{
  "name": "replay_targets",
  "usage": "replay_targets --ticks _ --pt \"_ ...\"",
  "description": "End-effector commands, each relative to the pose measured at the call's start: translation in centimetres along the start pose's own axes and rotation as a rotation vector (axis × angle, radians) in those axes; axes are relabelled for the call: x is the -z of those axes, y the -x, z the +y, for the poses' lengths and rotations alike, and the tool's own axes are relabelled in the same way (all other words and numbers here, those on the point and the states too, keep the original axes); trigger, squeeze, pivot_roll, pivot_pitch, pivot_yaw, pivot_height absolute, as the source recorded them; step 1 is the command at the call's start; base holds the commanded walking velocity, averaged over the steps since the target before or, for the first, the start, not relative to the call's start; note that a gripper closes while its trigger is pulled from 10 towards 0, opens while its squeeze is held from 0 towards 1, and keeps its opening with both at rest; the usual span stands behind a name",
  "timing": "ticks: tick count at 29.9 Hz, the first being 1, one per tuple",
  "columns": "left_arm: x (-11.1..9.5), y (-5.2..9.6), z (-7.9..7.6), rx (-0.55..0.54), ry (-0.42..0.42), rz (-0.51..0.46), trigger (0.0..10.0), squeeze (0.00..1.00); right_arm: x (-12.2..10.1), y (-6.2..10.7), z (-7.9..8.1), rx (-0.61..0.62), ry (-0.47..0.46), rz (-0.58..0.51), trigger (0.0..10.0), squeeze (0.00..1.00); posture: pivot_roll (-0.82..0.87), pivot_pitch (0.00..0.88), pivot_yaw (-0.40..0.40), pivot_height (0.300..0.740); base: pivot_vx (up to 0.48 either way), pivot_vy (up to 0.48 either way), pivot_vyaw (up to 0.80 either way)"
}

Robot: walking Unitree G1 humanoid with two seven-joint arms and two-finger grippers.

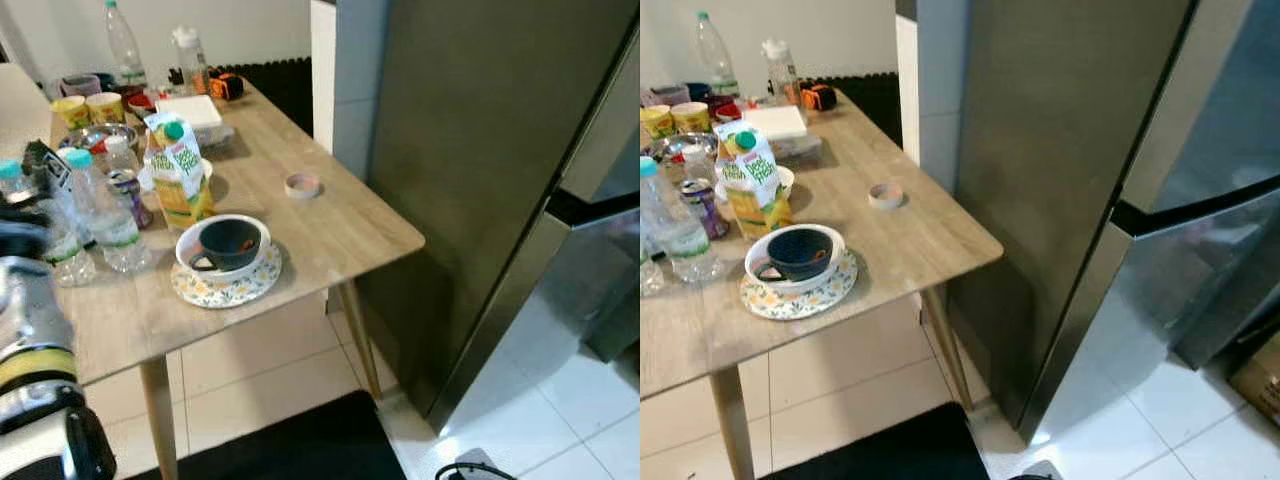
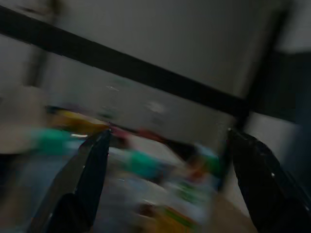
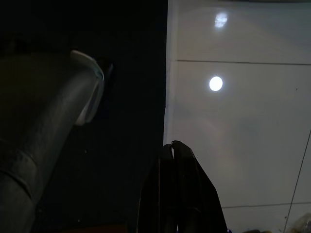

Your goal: Restocking fridge

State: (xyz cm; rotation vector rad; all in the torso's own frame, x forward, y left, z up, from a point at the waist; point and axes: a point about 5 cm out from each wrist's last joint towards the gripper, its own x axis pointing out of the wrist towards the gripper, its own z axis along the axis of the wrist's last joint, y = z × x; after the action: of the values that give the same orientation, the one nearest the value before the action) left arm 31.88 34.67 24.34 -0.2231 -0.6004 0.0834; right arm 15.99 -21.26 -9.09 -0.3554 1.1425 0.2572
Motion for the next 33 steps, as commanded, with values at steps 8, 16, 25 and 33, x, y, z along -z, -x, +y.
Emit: replay_targets --ticks 8,16,25,33 --pt "3.4 1.4 -5.2 0.493 0.052 0.240 10.0 0.00 0.7 0.1 0.1 0.008 -0.036 0.013 10.0 0.00 -0.06 0.000 0.015 0.740 0.000 0.000 0.00" --pt "6.1 3.8 -3.8 0.565 -0.177 0.554 10.0 0.00 0.7 0.0 0.1 0.008 -0.038 0.014 10.0 0.00 -0.07 0.000 0.020 0.740 0.000 0.000 0.00" --pt "6.0 4.8 -2.9 0.626 -0.302 0.704 10.0 0.00 0.9 0.0 0.3 0.004 -0.036 0.020 10.0 0.00 -0.06 0.000 0.019 0.740 0.000 0.000 0.00" --pt "6.8 5.4 -2.9 0.655 -0.332 0.770 10.0 0.00 1.1 0.0 0.6 0.000 -0.037 0.022 10.0 0.00 -0.06 0.000 0.024 0.740 0.000 0.000 0.00"
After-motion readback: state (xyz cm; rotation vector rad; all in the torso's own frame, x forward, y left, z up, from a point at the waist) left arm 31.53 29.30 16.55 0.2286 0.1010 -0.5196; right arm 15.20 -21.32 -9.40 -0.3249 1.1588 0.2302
